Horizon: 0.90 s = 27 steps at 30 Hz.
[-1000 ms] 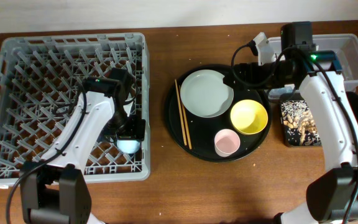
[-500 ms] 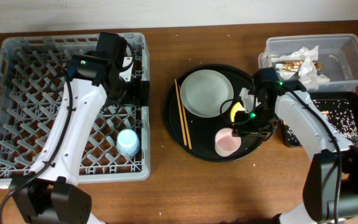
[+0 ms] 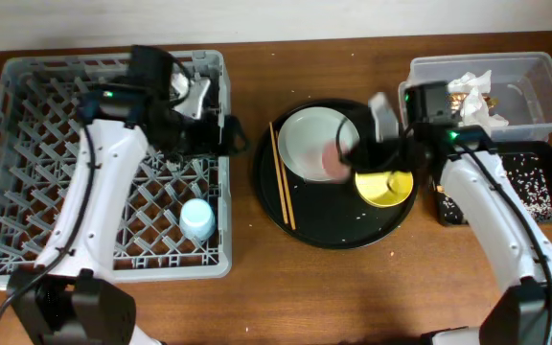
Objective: Sort waste into correct bins and load items into the dishwasher rack
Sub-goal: 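Grasp the pink cup with the right gripper and hand it to the left gripper, then place the pink cup upside down in the dish rack with the left gripper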
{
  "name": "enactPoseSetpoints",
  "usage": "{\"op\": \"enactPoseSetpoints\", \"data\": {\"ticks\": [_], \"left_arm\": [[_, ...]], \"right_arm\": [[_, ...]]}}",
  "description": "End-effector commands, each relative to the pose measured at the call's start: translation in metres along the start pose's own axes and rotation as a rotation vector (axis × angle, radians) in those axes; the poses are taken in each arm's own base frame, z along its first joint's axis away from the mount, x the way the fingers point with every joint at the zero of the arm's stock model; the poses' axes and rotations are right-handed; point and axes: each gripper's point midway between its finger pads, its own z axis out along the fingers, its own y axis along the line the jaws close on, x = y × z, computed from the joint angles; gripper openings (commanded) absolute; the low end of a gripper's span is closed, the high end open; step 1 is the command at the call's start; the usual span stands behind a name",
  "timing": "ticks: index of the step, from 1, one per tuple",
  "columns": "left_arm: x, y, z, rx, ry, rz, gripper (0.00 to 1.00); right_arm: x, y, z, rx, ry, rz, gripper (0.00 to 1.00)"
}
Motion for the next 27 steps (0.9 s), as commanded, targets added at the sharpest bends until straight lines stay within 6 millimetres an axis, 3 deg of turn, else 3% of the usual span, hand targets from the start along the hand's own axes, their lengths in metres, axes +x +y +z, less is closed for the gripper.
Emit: {"op": "enactPoseSetpoints", "data": {"ticks": [1,3,5,8,12,17,20,23,27], "left_arm": [[-0.011,-0.071,-0.043,0.525,-0.077,0.124,0.99],[-0.012,-0.096,-0.074,0.770,-0.130,0.197,0.99],[-0.012,-0.109,-0.090,0.887,-0.159,0.243,0.99],[-0.012,-0.114,-0.097,0.932,-0.169,0.260,0.99],[-0.013,-0.117,-0.101,0.956,-0.191,0.302,0.99],[-0.013,-0.116,-0.096,0.928,-0.191,0.317,0.99],[-0.009,-0.125,-0.091,0.941,-0.170,0.337,0.98],[-0.007,-0.128,-0.090,0.946,-0.164,0.340,0.81],[-0.007,-0.128,-0.090,0.949,-0.164,0.340,0.74]], "right_arm": [[-0.027,0.062,-0.012,-0.333,-0.069,-0.008,0.04],[-0.049,0.087,-0.022,-0.457,-0.137,-0.072,0.04],[-0.062,0.101,-0.028,-0.505,-0.179,-0.108,0.04],[-0.075,0.136,-0.033,-0.587,-0.235,-0.201,0.04],[-0.070,0.171,-0.028,-0.645,-0.247,-0.302,0.04],[-0.069,0.181,-0.028,-0.665,-0.259,-0.342,0.04],[-0.063,0.199,-0.019,-0.672,-0.261,-0.366,0.04],[-0.056,0.206,-0.005,-0.679,-0.234,-0.361,0.04],[-0.057,0.202,0.006,-0.660,-0.231,-0.342,0.04]]}}
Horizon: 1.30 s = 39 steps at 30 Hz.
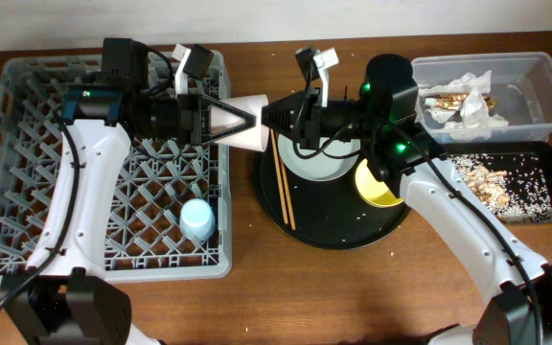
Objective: Sort waste into correct bins and load items into the dishwasher rack
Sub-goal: 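Place the pink cup upside down in the dish rack with the left gripper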
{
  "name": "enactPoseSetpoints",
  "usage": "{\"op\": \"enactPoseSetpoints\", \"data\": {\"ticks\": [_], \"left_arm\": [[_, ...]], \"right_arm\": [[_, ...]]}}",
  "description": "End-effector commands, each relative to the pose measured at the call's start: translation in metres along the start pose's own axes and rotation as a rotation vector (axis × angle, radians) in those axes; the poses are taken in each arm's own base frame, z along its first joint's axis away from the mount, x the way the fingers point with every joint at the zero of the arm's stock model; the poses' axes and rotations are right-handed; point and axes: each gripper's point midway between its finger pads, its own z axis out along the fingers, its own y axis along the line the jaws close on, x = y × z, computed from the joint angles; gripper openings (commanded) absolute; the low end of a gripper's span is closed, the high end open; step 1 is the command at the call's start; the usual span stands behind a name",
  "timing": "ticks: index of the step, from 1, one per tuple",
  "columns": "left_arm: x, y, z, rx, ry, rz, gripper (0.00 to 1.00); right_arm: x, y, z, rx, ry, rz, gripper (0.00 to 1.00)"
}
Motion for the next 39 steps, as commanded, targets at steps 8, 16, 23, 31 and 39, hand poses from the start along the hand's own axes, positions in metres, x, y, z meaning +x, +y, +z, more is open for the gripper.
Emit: {"op": "enactPoseSetpoints", "data": {"ticks": [8,16,23,31,39], "left_arm": [[-0.001,0.003,0.001,-0.048,0.011,0.037,0.52],[0.001,0.052,-0.030,-0.388,0.017,0.031,0.52],[0.048,0.134,-0.157,-1.379,0.163,-0.162,0.52],[0.090,0.201,-0.145,-1.371,0.323,-0.297,0.50],[0.114,0.227,-0.132,-1.510,0.550,-0.258,0.52]], "right_arm": [[0.003,-0.024,-0.005,0.063,0.001,0.066,0.98],[0.001,-0.098,-0.079,0.327,-0.067,0.239,0.98],[0.060,-0.154,-0.108,0.740,0.030,0.401,0.98],[0.080,-0.162,-0.118,0.849,0.084,0.428,0.98],[0.083,-0.163,-0.121,0.869,0.093,0.439,0.98]]}}
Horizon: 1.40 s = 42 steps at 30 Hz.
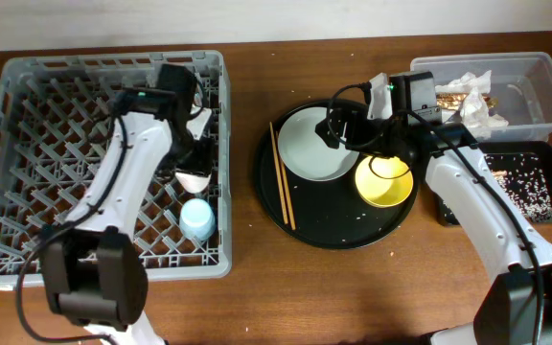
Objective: Sort waste into correct bins and load items into the dishwasher rack
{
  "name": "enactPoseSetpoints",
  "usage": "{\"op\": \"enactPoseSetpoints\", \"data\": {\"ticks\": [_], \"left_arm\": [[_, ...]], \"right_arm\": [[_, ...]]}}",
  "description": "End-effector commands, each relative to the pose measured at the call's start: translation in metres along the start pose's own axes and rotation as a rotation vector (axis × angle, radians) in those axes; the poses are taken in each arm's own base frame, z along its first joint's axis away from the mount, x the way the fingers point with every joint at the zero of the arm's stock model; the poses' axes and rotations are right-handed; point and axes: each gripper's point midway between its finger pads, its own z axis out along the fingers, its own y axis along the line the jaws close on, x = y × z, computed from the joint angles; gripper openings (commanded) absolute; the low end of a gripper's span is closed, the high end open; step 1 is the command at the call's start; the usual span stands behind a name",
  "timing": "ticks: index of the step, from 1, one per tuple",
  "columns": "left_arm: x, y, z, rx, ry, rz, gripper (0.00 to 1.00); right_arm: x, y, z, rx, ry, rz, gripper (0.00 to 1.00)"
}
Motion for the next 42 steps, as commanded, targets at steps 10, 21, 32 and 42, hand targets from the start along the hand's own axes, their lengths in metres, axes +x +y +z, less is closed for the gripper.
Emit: {"op": "enactPoseSetpoints", "data": {"ticks": [10,21,32,42], "left_arm": [[0.010,0.015,0.015,-0.096,0.077,0.003,0.99],[-0.039,-0.030,-0.074,0.162,-0.124,0.010,0.89],[-0.061,-0.106,-0.095,0.289,-0.269,0.332,0.89],[-0.084,-0.116,-0.074,0.174,-0.283,0.155,0.89]], "right_arm": [[0.000,0.001,-0.001,0.012,-0.006,-0.019,0.98],[0.001,0.000,-0.001,0.016,0.002,-0.128,0.95],[0.038,-0.081,-0.105,0.716,0.162,0.038,0.82],[0.056,-0.104,-0.039,0.660,0.309,-0.087,0.67]]}}
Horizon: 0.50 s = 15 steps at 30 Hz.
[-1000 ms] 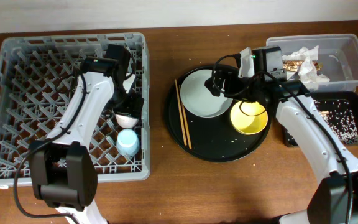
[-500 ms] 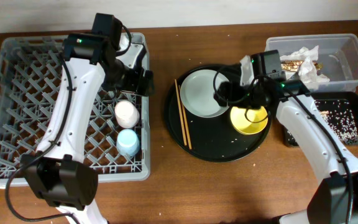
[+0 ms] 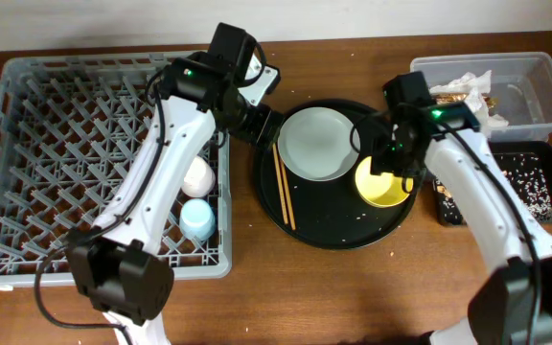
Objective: Sort waste into correct bins and load items into the dishwasher rack
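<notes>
A white cup (image 3: 197, 175) lies in the grey dishwasher rack (image 3: 27, 172), with a light blue cup (image 3: 197, 219) just in front of it. My left gripper (image 3: 259, 117) hovers between the rack's right wall and the black round tray (image 3: 333, 230), holding nothing. On the tray are a white bowl (image 3: 319, 144), a yellow bowl (image 3: 383, 187) and a pair of chopsticks (image 3: 284, 187). My right gripper (image 3: 389, 158) points down at the yellow bowl's far rim. Its fingers are hidden by the wrist.
A clear bin (image 3: 535, 72) with crumpled paper and wrappers stands at the back right. In front of it lies a black flat tray (image 3: 535, 187) strewn with grains. The rack fills the table's left side.
My left gripper has let go of the white cup in the rack and moved right to the tray's edge. My right gripper has moved from over the white bowl down to the yellow bowl.
First my right gripper was over the bowls and the left one at the rack's right wall. Then both met over the tray's left edge with a white cup between them. Then my left gripper had the cup down in the rack, where it now lies free.
</notes>
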{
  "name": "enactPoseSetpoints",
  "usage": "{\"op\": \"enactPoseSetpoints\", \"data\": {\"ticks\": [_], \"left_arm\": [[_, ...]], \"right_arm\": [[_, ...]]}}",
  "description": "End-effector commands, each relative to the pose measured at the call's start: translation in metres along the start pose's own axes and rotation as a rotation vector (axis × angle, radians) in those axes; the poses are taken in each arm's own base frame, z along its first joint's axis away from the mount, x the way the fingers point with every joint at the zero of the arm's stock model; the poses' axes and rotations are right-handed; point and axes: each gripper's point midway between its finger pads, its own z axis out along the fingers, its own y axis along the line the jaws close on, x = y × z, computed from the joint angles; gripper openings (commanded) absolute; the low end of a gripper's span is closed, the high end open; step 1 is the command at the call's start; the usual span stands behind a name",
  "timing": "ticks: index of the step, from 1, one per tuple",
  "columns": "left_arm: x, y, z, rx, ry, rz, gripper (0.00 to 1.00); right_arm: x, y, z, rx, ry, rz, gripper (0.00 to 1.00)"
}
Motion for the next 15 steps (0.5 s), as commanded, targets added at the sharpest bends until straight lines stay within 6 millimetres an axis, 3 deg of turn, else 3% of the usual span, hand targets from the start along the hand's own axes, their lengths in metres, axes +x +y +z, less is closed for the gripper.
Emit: {"op": "enactPoseSetpoints", "data": {"ticks": [1,7,12,15], "left_arm": [[-0.010,0.005,0.003,-0.019,-0.032,-0.075,0.89],[-0.015,0.047,-0.004,-0.053,-0.075,-0.299,0.89],[-0.014,0.047,-0.004,-0.050,-0.073,-0.302,0.89],[-0.014,0.047,-0.004,-0.050,-0.072,-0.302,0.89]], "right_arm": [[0.005,0.015,0.015,-0.037,0.024,-0.130,0.66],[0.005,0.036,0.029,-0.034,0.024,-0.209,0.66],[0.009,0.039,0.053,-0.019,0.076,-0.216,0.61],[0.006,0.034,0.068,0.026,0.082,-0.219,0.50]]}}
